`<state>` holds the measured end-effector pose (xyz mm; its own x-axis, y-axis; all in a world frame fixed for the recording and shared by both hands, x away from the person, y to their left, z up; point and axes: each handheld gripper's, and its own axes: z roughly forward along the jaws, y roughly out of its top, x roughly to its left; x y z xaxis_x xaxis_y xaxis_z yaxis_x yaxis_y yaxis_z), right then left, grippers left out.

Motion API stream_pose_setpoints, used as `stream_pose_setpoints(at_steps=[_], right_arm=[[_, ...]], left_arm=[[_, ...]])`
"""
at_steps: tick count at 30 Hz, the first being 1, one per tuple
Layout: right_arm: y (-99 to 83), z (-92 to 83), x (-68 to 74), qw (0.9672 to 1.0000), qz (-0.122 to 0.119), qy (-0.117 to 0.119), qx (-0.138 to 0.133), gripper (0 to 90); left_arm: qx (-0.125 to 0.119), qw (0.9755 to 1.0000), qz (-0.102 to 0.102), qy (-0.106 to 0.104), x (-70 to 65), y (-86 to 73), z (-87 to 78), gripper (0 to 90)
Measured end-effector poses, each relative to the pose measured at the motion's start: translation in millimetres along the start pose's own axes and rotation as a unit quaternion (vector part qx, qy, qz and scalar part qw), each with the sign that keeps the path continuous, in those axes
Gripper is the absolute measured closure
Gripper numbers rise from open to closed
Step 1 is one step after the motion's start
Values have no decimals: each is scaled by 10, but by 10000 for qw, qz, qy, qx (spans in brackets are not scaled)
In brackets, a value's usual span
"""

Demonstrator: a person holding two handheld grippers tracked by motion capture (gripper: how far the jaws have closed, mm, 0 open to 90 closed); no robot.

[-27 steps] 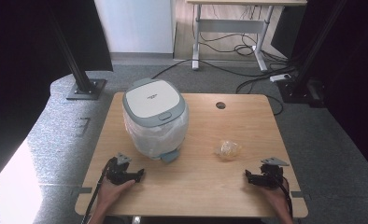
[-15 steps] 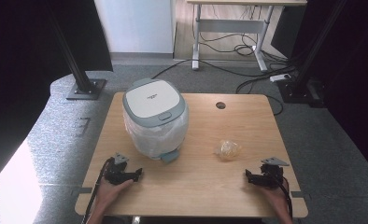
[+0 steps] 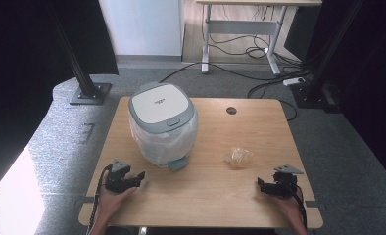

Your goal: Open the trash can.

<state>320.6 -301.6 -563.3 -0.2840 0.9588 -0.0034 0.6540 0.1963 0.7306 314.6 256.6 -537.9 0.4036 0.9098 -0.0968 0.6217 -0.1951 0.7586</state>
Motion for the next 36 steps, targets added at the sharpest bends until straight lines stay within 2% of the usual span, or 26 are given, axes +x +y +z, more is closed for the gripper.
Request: stream_pose_setpoints(at_steps=[5, 7, 8, 9, 12, 13, 16, 18, 19, 21, 22, 23, 30, 36], right_arm=[[0, 0, 0, 10000, 0, 0, 0, 73], [0, 0, 0, 10000, 1, 1, -1, 73], [0, 0, 0, 10000, 1, 0, 1, 73], [0, 0, 0, 10000, 1, 0, 1, 73], [0, 0, 1, 10000, 0, -4, -2, 75], [0, 0, 1, 10000, 0, -4, -2, 75], [0, -1, 1, 10000, 1, -11, -4, 76], [0, -1, 1, 10000, -1, -14, -5, 77], [0, -1, 1, 10000, -1, -14, -5, 77], [0, -1, 1, 10000, -1, -14, -5, 77], [0, -1, 1, 10000, 0, -15, -5, 77], [0, -1, 1, 10000, 0, -15, -5, 77], [-1, -1, 1, 10000, -1, -15, -6, 77], [-1, -2, 2, 10000, -1, -13, -8, 80]], left_arm=[[-245, 9997, 2, -30, -16, 42, -93, 406], [-334, 9994, 5, -33, -20, 56, -128, 473], [-377, 9993, 12, -46, -21, 64, -148, 535], [-423, 9991, 17, -75, -23, 71, -168, 535], [-561, 9983, 43, -123, -26, 97, -232, 639], [-609, 9980, 63, -127, -28, 108, -255, 639], [-777, 9968, 79, -184, -40, 144, -329, 735], [-924, 9954, 96, -220, -58, 178, -393, 765], [-924, 9954, 96, -220, -58, 178, -393, 775], [-1017, 9946, 188, -68, -83, 197, -434, 792], [-1100, 9936, 241, -61, -102, 221, -478, 820], [-1100, 9936, 241, -61, -102, 221, -478, 833], [-1256, 9911, 241, -372, -104, 345, -606, 893], [-1472, 9871, 225, -596, -122, 483, -731, 898]])
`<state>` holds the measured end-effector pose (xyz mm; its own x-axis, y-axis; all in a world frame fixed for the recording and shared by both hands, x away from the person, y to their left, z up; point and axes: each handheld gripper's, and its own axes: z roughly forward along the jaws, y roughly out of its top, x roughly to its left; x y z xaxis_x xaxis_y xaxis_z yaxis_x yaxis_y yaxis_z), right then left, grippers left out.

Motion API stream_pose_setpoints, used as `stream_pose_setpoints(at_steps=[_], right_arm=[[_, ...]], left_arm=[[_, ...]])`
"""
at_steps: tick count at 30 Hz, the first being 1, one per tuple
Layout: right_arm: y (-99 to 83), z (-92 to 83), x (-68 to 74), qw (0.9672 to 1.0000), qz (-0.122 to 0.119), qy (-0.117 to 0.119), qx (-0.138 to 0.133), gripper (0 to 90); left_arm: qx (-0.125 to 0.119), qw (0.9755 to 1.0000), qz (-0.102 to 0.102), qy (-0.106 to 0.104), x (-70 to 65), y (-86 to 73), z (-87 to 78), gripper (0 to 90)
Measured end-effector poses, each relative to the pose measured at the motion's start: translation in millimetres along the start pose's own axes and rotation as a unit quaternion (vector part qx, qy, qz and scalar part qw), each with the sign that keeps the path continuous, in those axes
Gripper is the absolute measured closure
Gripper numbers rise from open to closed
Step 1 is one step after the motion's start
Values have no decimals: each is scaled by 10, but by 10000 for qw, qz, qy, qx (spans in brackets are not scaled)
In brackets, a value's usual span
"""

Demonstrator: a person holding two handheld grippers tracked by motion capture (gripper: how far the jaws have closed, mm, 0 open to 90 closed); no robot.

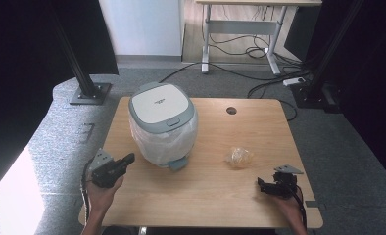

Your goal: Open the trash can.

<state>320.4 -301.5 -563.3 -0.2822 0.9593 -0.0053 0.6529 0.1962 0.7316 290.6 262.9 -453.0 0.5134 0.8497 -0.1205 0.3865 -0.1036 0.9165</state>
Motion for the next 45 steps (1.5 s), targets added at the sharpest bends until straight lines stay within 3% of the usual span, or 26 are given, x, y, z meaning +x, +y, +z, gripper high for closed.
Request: stream_pose_setpoints(at_steps=[22, 34, 38, 45], right_arm=[[-6, -9, 11, 10000, 20, -13, -17, 95], [-7, -11, 13, 10000, 22, -13, -15, 97], [-7, -11, 13, 10000, 23, -15, -14, 97], [-8, -13, 15, 10000, 9, -7, -27, 105]], left_arm=[[-488, 9972, 237, -514, -251, 575, -103, 894], [-566, 9956, 273, -698, -323, 767, -76, 896], [-576, 9957, 374, -627, -353, 813, -59, 896], [-567, 9950, 386, -720, -395, 884, 16, 896]])
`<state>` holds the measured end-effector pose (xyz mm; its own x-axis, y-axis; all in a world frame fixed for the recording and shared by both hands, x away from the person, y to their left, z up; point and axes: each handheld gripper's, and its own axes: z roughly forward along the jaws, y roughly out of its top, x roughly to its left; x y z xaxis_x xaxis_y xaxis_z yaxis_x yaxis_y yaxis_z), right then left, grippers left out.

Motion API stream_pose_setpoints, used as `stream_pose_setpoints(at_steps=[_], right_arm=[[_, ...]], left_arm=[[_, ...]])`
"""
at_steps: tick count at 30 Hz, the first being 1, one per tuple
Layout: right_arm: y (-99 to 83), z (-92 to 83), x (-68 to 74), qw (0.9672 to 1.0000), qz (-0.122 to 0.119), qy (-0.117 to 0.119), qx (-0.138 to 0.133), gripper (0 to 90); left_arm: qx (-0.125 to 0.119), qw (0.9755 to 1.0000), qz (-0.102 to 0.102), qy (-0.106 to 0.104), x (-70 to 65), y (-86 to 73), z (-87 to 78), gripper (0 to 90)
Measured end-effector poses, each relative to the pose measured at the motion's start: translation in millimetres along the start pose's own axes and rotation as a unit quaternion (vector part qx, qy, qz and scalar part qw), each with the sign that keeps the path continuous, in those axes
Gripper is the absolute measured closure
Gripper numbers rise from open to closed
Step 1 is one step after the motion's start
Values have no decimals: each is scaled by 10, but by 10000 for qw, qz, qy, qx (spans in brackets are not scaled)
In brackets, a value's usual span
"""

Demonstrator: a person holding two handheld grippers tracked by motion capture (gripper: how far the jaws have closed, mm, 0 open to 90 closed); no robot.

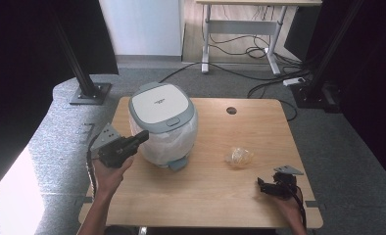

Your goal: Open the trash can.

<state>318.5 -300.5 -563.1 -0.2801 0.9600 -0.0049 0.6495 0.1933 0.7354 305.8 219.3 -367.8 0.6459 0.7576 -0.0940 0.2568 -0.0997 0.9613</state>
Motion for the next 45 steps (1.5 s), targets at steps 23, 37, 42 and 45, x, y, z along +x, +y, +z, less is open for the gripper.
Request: stream_pose_setpoints(at_steps=[23, 37, 42, 45], right_arm=[[-5, -7, 5, 10000, -27, 20, -31, 129], [-5, -8, 7, 10000, -13, 27, -38, 132], [-4, -10, 8, 10000, -6, 28, -26, 132], [-3, -11, 7, 10000, -12, 27, -20, 132]], left_arm=[[120, 9996, 189, -187, -73, 166, 296, 894], [208, 9993, 243, -207, -97, 276, 491, 894], [259, 9991, 265, -210, -106, 324, 569, 894], [281, 9990, 289, -209, -129, 358, 633, 894]])
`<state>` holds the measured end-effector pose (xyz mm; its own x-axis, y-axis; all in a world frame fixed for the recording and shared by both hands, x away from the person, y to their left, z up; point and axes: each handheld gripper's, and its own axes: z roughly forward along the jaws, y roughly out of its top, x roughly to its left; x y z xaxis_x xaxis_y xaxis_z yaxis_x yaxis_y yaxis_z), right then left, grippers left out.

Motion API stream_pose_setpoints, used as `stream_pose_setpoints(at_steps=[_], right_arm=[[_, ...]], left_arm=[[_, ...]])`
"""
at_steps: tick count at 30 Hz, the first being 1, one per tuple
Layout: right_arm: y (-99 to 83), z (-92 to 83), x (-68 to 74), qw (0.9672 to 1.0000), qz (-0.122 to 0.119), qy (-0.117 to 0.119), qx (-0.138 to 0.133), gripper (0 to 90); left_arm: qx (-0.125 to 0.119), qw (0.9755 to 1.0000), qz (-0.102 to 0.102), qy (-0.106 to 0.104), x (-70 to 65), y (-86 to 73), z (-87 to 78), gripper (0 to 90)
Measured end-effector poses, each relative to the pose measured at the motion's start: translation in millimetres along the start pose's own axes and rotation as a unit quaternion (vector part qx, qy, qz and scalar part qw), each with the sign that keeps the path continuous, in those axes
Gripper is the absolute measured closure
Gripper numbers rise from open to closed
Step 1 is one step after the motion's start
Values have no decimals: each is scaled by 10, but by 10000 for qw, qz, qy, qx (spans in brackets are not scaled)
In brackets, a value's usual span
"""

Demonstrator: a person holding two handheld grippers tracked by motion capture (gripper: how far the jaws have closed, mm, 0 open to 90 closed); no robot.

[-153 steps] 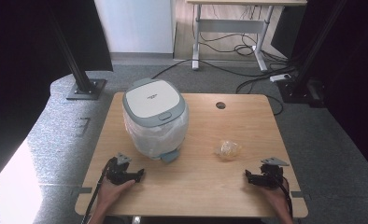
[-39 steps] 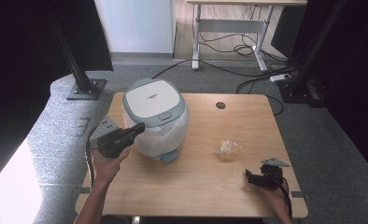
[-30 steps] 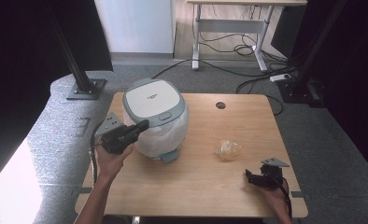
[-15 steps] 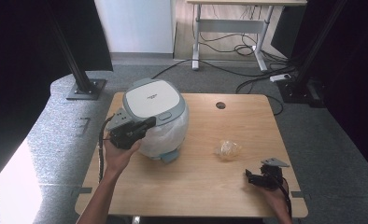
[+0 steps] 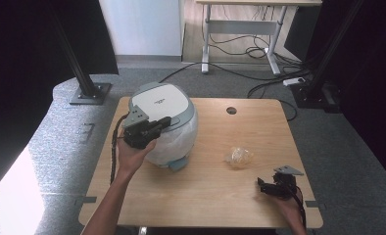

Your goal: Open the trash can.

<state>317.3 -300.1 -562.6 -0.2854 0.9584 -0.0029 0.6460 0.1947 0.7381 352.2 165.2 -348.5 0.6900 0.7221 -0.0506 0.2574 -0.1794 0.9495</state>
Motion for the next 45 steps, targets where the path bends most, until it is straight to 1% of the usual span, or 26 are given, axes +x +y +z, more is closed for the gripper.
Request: stream_pose_setpoints(at_steps=[7, 14, 24, 28, 35, 40, 45], right_arm=[[0, 0, 0, 10000, 0, 5, -1, 133], [0, 0, 0, 10000, 0, 5, 0, 133], [0, 0, 1, 10000, -2, 1, -1, 133], [-1, -1, 1, 10000, -3, -1, -3, 134], [-1, -1, 2, 10000, -1, -1, -2, 133], [-1, -1, 2, 10000, 1, -2, 0, 134], [-1, -1, 2, 10000, -5, -4, -3, 134]], left_arm=[[60, 10000, -30, 22, 4, 31, 90, 894], [138, 9998, -101, 37, 29, -9, 163, 885], [110, 9997, -217, -47, 61, -19, 160, 899], [125, 9998, -152, -7, 49, -17, 160, 899], [107, 9999, -132, 6, 42, -25, 160, 900], [125, 9999, -58, 50, 12, -31, 162, 900], [129, 9999, -65, 27, 15, -34, 164, 900]])
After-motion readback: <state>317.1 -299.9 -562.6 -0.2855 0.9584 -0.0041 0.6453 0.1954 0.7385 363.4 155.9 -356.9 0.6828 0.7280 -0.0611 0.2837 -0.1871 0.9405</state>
